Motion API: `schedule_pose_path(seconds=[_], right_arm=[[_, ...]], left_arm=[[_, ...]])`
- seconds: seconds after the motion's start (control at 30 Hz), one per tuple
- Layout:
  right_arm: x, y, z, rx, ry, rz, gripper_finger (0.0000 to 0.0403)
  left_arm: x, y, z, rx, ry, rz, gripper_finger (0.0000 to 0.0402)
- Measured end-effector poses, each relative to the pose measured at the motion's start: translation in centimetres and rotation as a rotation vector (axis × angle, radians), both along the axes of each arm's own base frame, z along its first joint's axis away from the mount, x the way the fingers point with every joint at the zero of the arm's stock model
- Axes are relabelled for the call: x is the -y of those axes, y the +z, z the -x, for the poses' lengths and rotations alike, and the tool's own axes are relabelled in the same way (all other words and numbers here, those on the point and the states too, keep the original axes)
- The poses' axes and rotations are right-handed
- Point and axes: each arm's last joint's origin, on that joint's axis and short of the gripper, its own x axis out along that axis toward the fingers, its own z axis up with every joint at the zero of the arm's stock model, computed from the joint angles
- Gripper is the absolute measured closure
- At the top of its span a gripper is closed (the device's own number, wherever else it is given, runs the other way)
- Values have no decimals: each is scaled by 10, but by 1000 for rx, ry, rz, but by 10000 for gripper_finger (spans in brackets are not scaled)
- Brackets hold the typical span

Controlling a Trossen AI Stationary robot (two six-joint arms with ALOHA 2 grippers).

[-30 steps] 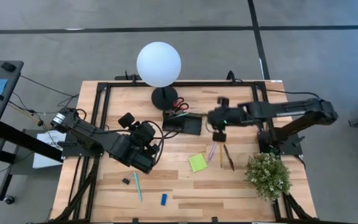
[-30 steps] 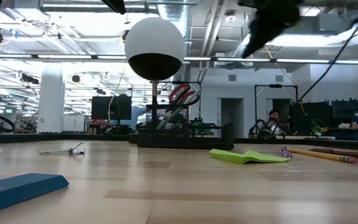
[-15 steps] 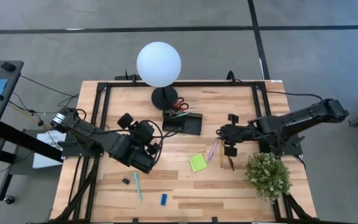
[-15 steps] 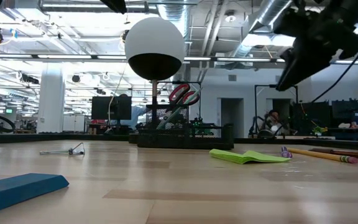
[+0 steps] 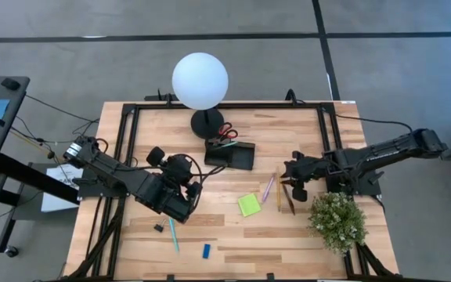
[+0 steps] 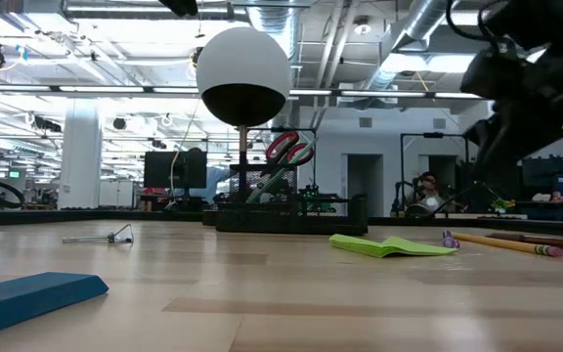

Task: Pick and place office supplies into organizer
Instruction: Put the yellow pencil into the desk organizer

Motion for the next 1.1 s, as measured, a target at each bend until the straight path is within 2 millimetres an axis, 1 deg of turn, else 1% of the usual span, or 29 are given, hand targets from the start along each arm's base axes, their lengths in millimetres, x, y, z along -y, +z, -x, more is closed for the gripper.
schedule_pose_path(seconds=[0.1,0.23,0.37,0.5,0.57,0.67,0.77,0.9,1.0,1.1], right_arm=[[-6,-1,-2,3,74,22,310],[-15,2,-7,17,231,95,310],[-24,9,-16,60,345,161,310],[-30,12,-27,54,468,254,310],[-34,9,-30,45,594,319,310],[-41,-3,-31,9,823,391,310],[-47,-15,-33,-34,969,444,312],[-54,-27,-35,-65,1059,474,322],[-58,-33,-35,-93,1084,471,329],[-63,-34,-38,-98,1101,472,332]], left_arm=[[-3,0,-1,-10,6,-5,301],[-8,0,-3,-19,17,-11,301],[-13,0,-5,-26,27,-17,301],[-16,0,-6,-26,40,-16,301],[-17,0,-6,-27,44,-16,301],[-18,0,-7,-26,47,-16,301],[-18,0,-7,-26,47,-16,301],[-18,0,-7,-26,48,-16,301],[-18,0,-7,-30,46,-17,301],[-18,0,-7,-33,43,-18,301]])
